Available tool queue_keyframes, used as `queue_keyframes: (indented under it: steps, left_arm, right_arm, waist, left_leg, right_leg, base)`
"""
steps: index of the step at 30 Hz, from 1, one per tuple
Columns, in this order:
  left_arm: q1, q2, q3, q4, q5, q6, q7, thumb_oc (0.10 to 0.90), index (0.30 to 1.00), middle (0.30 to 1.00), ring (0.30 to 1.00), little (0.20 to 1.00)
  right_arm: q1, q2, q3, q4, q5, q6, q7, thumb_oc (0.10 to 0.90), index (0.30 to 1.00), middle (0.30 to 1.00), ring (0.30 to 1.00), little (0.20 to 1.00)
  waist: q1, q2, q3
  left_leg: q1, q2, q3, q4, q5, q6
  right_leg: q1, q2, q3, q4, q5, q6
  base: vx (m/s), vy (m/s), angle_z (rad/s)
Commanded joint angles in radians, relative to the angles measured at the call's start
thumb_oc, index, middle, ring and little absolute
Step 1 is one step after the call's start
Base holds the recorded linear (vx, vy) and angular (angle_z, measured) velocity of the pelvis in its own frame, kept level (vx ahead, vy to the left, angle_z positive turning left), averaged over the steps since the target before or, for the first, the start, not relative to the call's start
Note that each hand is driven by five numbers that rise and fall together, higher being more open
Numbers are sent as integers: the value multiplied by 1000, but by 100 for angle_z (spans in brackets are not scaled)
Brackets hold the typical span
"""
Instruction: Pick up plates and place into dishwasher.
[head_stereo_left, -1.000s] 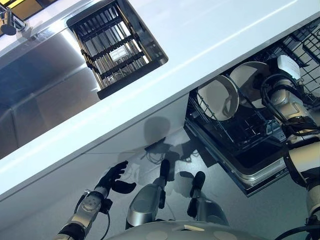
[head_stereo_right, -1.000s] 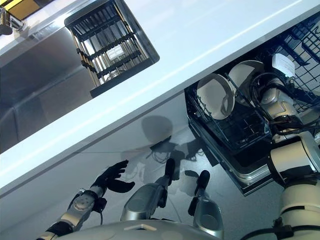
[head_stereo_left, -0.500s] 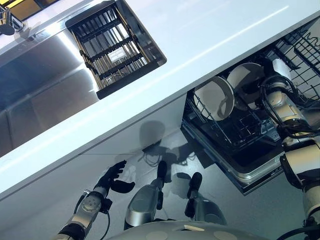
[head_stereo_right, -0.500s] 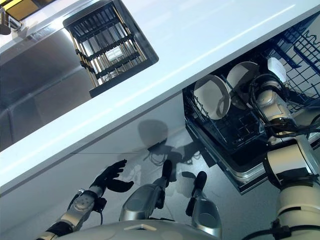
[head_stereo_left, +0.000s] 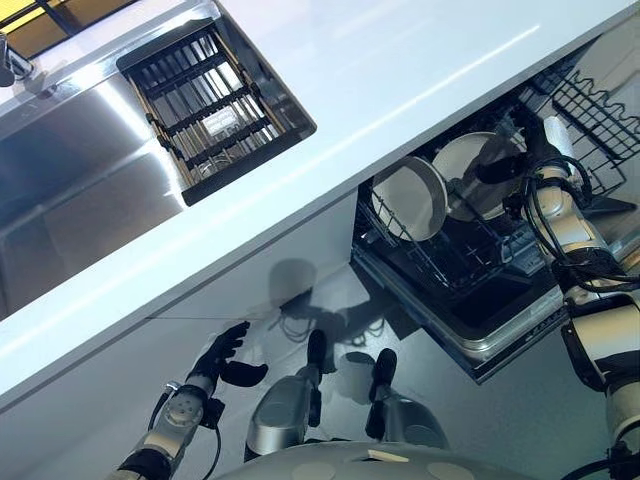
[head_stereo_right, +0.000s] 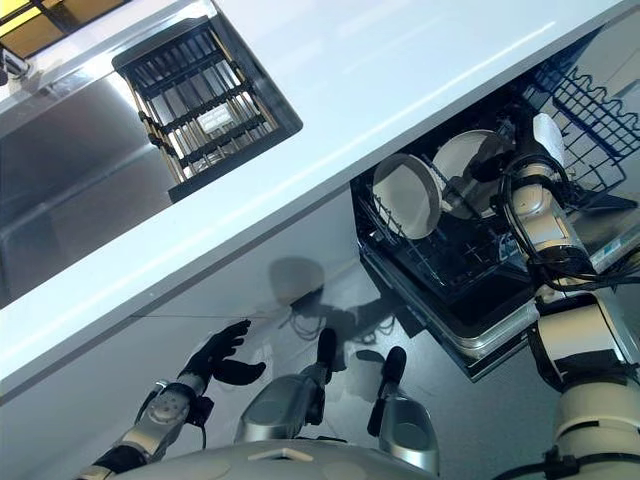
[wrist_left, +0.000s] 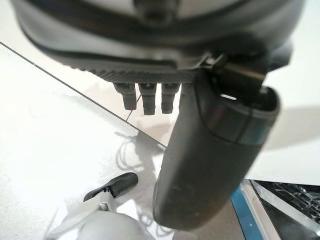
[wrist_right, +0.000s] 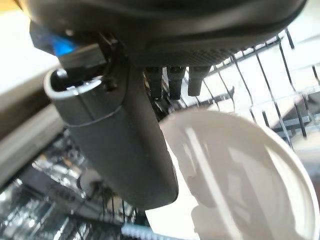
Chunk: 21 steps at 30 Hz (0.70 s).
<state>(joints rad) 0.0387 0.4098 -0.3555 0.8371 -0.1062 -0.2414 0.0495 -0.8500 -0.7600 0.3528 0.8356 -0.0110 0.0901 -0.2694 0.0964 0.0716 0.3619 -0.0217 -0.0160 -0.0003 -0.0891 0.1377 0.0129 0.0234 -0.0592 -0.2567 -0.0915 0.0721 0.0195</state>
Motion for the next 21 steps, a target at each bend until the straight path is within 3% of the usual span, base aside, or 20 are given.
queue_keyframes:
  steps: [1, 11, 17, 18, 19, 21]
  left_arm:
    - [44, 7, -4, 16, 33, -31, 29, 800, 900, 900, 900, 900]
    - [47, -3, 9, 38, 52, -20, 32, 800, 900, 900, 900, 900]
    - [41, -8, 22, 44, 57, -27, 44, 800, 900, 900, 900, 900]
    - [41, -6, 22, 42, 56, -30, 46, 800, 900, 900, 900, 900]
    - [42, -5, 23, 38, 57, -29, 45, 800, 900, 900, 900, 900]
    - [44, 1, 26, 31, 62, -30, 42, 800, 900, 900, 900, 900]
  right_arm:
    - [-7, -104, -23, -101, -6, -79, -102, 800, 900, 900, 900, 900]
    - [71, -134, -114, -209, -12, -93, -139, 800, 900, 900, 900, 900]
    - [149, -157, -160, -218, -35, -30, -108, 800, 900, 900, 900, 900]
    - [164, -162, -166, -208, -34, -25, -98, 740, 848, 848, 848, 840]
    - [175, -167, -169, -203, -35, -20, -89, 100, 300, 300, 300, 200]
    - [200, -181, -176, -182, -28, -8, -69, 100, 300, 300, 300, 200]
  waist:
    - [12, -49, -126]
    - [-19, -70, -160]
    - [-38, -80, -177]
    - [-39, -82, -179]
    - [-40, -84, -180]
    - [-40, -90, -182]
  left_leg:
    - [32, 4, 39, 2, -106, -44]
    - [57, 7, 70, 2, -122, -41]
    - [70, 11, 86, 2, -132, -40]
    - [73, 12, 88, 2, -134, -39]
    - [75, 13, 90, 2, -135, -39]
    - [84, 17, 96, 2, -138, -37]
  right_leg:
    - [5, -62, 8, 21, 2, 88]
    - [18, -59, 31, 16, 3, 97]
    - [22, -56, 46, 15, 0, 100]
    - [23, -55, 48, 15, -1, 100]
    - [25, -55, 49, 15, -2, 100]
    - [30, -53, 49, 19, -6, 97]
  base:
    - [0, 0, 0]
    - [-1, 5, -7]
    - [-2, 10, -9]
    - [-2, 5, -9]
    - [-3, -1, -10]
    - [-4, -9, -11]
